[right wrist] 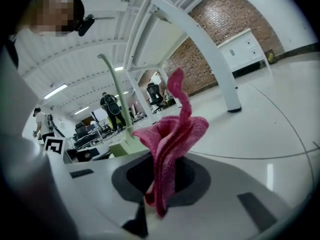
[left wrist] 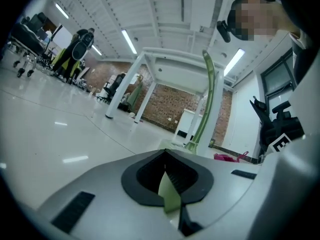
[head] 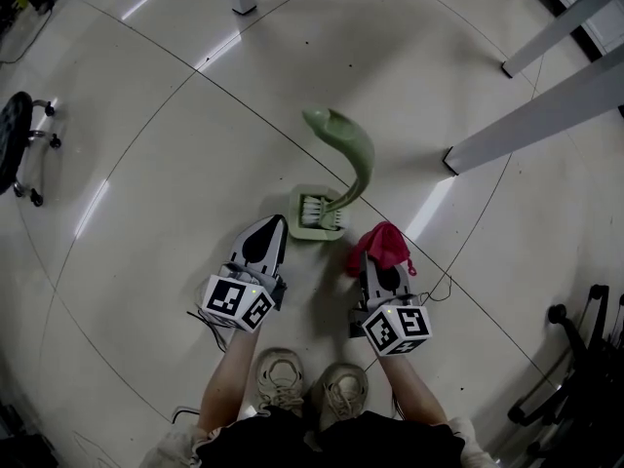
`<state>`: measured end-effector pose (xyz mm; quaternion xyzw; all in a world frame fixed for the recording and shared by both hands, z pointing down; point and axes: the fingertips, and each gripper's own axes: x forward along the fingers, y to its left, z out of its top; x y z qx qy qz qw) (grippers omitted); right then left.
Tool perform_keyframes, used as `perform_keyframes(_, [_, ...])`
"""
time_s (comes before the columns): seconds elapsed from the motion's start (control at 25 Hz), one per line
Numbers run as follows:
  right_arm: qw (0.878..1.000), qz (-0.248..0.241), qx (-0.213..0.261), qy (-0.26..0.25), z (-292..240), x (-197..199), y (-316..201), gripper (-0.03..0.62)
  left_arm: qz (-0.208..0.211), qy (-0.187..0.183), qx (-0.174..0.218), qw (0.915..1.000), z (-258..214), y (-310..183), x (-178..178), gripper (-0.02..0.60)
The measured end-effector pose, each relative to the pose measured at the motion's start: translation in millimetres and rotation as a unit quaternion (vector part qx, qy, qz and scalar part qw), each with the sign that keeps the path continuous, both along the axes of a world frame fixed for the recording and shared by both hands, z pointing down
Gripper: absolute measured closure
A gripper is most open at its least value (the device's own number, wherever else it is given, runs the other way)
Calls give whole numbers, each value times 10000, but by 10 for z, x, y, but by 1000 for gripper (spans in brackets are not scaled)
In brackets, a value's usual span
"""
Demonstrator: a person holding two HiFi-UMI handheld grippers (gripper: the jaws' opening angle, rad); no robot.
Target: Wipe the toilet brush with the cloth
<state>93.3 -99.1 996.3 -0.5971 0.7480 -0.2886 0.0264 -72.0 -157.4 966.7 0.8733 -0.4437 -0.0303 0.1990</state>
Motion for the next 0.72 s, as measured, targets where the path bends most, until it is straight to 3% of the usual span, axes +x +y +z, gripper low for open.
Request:
perform_keyframes(0.16, [9989, -416, 100, 179, -9, -243, 42, 562, 236, -156, -32, 9996, 45, 32, 108, 577])
perform_keyframes(0.4, [9959, -725, 331, 423, -87, -469, 84, 563, 432, -16, 9, 9991, -9, 17, 368, 577])
perform_keyframes(0.72, [9761, -1821, 725, 940, -176, -956, 130, 562, 490, -63, 9, 9988, 33, 9, 413, 577])
